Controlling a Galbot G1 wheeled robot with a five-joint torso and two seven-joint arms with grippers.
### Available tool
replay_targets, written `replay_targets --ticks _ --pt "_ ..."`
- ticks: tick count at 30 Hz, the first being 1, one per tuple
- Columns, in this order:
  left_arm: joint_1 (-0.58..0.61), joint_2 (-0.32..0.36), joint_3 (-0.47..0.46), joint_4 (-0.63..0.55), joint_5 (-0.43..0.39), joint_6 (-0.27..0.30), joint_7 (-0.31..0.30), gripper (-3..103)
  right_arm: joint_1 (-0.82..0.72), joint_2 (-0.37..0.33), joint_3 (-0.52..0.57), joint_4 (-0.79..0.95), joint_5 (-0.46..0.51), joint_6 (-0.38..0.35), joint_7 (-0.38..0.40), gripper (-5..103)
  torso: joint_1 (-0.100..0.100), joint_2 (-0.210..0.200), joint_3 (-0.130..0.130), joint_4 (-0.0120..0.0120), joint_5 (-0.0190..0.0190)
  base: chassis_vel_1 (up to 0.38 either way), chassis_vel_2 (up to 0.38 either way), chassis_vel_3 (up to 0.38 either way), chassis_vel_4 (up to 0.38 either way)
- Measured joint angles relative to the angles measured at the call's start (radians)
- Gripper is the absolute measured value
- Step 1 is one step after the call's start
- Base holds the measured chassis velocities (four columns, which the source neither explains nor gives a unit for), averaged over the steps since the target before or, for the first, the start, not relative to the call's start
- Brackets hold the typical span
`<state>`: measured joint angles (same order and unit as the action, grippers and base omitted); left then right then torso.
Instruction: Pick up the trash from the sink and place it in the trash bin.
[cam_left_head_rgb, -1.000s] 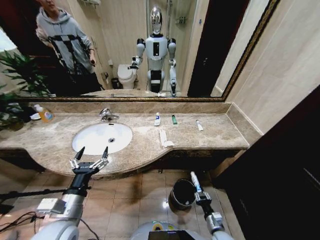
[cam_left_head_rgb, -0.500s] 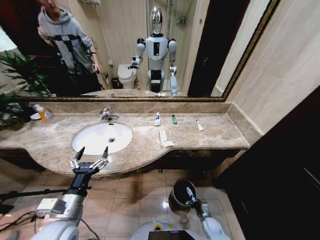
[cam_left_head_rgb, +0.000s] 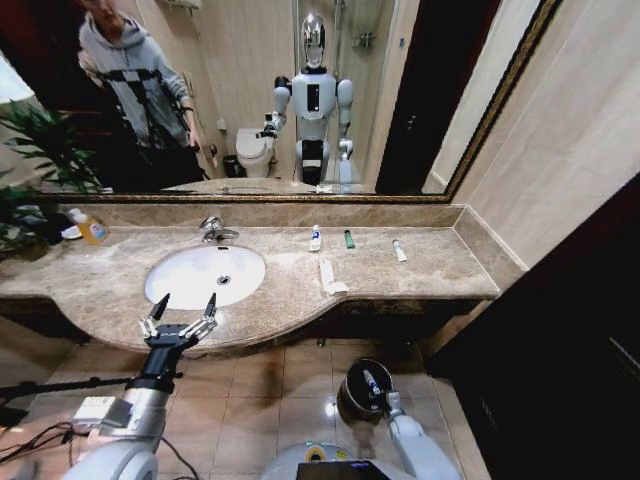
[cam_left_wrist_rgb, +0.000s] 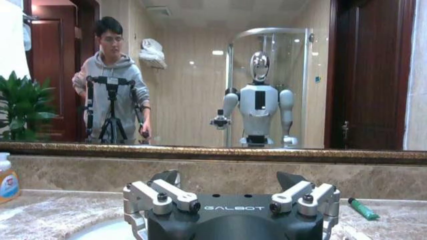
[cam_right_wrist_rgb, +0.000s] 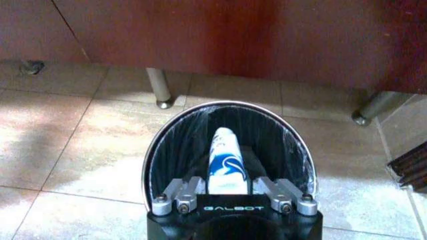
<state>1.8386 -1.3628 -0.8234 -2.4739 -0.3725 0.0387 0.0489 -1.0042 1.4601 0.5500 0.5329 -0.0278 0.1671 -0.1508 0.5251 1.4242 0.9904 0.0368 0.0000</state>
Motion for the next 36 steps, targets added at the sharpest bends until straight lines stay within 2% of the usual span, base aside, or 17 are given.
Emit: replay_targets --ticks 1,2,6,10,11,16,20,23,24,26,28,29,30,31,32,33,36 --pt "0.000 0.000 0.000 0.000 0.000 0.000 0.000 100 0.000 0.000 0.000 -0.001 0.000 0.002 0.000 36 0.000 0.000 0.000 0.0000 0.0000 0.000 0.000 0.000 0.000" --pt "0.000 0.000 0.000 0.000 0.000 0.000 0.000 100 0.000 0.000 0.000 -0.001 0.000 0.002 0.000 36 0.000 0.000 0.000 0.0000 0.0000 0.000 0.000 0.000 0.000" --pt "0.000 0.000 0.000 0.000 0.000 0.000 0.000 100 0.000 -0.002 0.001 -0.005 -0.011 0.022 0.003 58 0.000 0.000 0.000 0.0000 0.0000 0.000 0.000 0.000 0.000" --pt "0.000 0.000 0.000 0.000 0.000 0.000 0.000 100 -0.009 -0.002 0.004 0.012 -0.015 0.022 0.009 69 0.000 0.000 0.000 0.0000 0.0000 0.000 0.000 0.000 0.000" --pt "0.000 0.000 0.000 0.000 0.000 0.000 0.000 100 -0.009 -0.002 0.004 0.012 -0.015 0.022 0.009 69 0.000 0.000 0.000 0.0000 0.0000 0.000 0.000 0.000 0.000" --pt "0.000 0.000 0.000 0.000 0.000 0.000 0.000 100 -0.063 -0.007 0.014 0.104 -0.003 0.040 0.035 95 0.000 0.000 0.000 0.0000 0.0000 0.000 0.000 0.000 0.000" --pt "0.000 0.000 0.000 0.000 0.000 0.000 0.000 100 -0.094 -0.009 0.018 0.153 -0.015 0.091 0.070 98 0.000 0.000 0.000 0.0000 0.0001 0.000 0.000 0.000 0.000" --pt "0.000 0.000 0.000 0.000 0.000 0.000 0.000 100 -0.243 -0.016 0.032 0.410 -0.026 0.119 0.112 100 0.000 0.000 0.000 0.0000 0.0001 0.000 0.000 0.000 0.000" --pt "0.000 0.000 0.000 0.000 0.000 0.000 0.000 100 -0.243 -0.016 0.032 0.410 -0.026 0.119 0.112 100 0.000 0.000 0.000 0.0000 0.0001 0.000 0.000 0.000 0.000" --pt "0.000 0.000 0.000 0.000 0.000 0.000 0.000 100 -0.323 -0.021 0.039 0.553 -0.018 0.117 0.121 100 0.000 0.000 0.000 -0.0002 0.0001 0.000 0.000 0.000 0.000" --pt "0.000 0.000 0.000 0.000 0.000 0.000 0.000 100 -0.344 -0.022 0.042 0.594 -0.012 0.114 0.123 100 0.000 0.000 0.000 -0.0003 0.0001 0.000 0.000 0.000 0.000" --pt "0.000 0.000 0.000 0.000 0.000 0.000 0.000 100 -0.417 -0.025 0.050 0.736 0.018 0.098 0.127 100 0.000 0.000 0.000 0.0002 0.0000 0.000 0.000 0.000 0.000" --pt "0.000 0.000 0.000 0.000 0.000 0.000 0.000 100 -0.468 -0.025 0.053 0.819 0.040 0.087 0.127 100 0.000 0.000 0.000 0.0001 0.0002 0.000 0.000 0.000 0.000" --pt "0.000 0.000 0.000 0.000 0.000 0.000 0.000 100 -0.468 -0.025 0.053 0.819 0.040 0.087 0.127 100 0.000 0.000 0.000 0.0001 0.0002 0.000 0.000 0.000 0.000" --pt "0.000 0.000 0.000 0.000 0.000 0.000 0.000 100 -0.533 -0.025 0.057 0.935 0.082 0.077 0.127 100 0.000 0.000 0.000 -0.0004 0.0000 0.000 0.000 0.000 0.000" --pt "0.000 0.000 0.000 0.000 0.000 0.000 0.000 100 -0.595 -0.020 0.059 1.047 0.121 0.071 0.131 100 0.000 0.000 0.000 0.0001 -0.0002 0.000 0.000 0.000 0.000" --pt "0.000 0.000 0.000 0.000 0.000 0.000 0.000 100 -0.659 -0.013 0.062 1.146 0.141 0.063 0.133 100 0.000 0.000 0.000 -0.0001 0.0002 0.000 0.000 0.000 0.000"
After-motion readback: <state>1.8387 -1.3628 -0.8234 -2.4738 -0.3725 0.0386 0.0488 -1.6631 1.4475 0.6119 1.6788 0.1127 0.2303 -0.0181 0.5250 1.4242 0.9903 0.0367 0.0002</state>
